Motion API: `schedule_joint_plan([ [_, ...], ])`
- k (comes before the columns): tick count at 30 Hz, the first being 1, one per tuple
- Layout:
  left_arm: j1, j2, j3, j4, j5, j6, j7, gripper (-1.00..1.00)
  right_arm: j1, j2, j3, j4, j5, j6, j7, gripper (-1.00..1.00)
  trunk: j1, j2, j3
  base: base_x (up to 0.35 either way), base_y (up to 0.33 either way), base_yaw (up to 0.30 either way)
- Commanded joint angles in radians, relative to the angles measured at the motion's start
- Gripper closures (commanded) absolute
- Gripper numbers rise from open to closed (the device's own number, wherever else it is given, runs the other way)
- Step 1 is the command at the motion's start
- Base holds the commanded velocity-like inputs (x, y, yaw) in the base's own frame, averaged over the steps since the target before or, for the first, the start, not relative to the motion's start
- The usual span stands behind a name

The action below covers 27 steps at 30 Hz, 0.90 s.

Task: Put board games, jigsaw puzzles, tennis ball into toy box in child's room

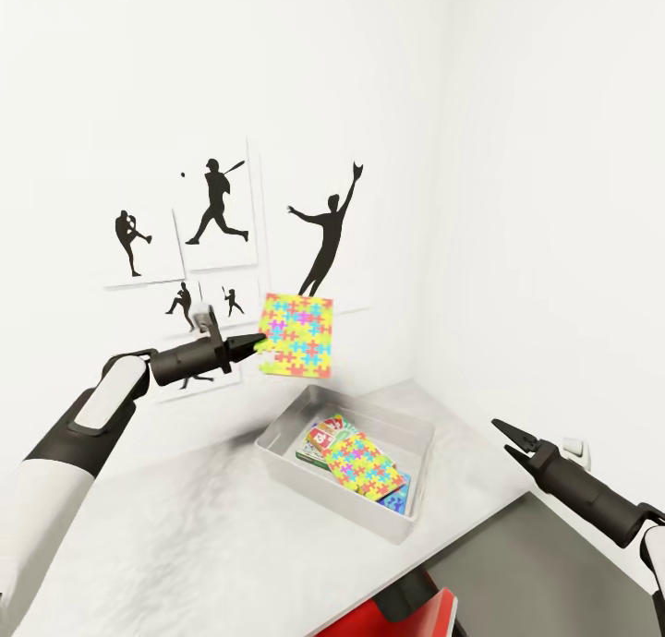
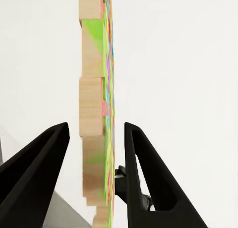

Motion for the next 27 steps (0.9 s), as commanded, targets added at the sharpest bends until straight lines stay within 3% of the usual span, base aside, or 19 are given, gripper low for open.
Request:
schedule_joint_plan([
  [1, -0.001, -0.003, -0.002, 0.001, -0.005, 0.0, -0.008, 1.0, -0.001, 0.0, -0.002, 0.0, 0.005, 0.005, 0.007, -1.0, 0.0, -0.001, 0.0, 0.0, 0.0, 0.0],
  [6, -0.001, -0.016, -0.002, 0.002, -0.005, 0.0, -0.001, 1.0, -0.001, 0.0, -0.002, 0.0, 0.005, 0.005, 0.007, -1.0, 0.0, -0.001, 0.0, 0.0, 0.0, 0.0],
  [9, -0.001, -0.025, -0.002, 0.002, -0.004, 0.0, 0.038, 1.0, -0.001, 0.0, -0.002, 0.0, 0.005, 0.005, 0.007, -1.0, 0.0, -0.001, 0.0, 0.0, 0.0, 0.0],
  [14, -0.001, -0.065, -0.001, 0.002, -0.004, -0.001, 0.102, 1.0, -0.001, 0.0, -0.002, 0.0, 0.004, 0.005, 0.007, -1.0, 0.0, -0.001, 0.0, 0.0, 0.0, 0.0],
  [27, -0.001, -0.119, -0.001, 0.036, -0.005, -0.003, 0.129, 1.0, -0.001, 0.0, -0.002, 0.0, 0.005, 0.005, 0.007, -1.0, 0.0, -0.001, 0.0, 0.0, 0.0, 0.0],
])
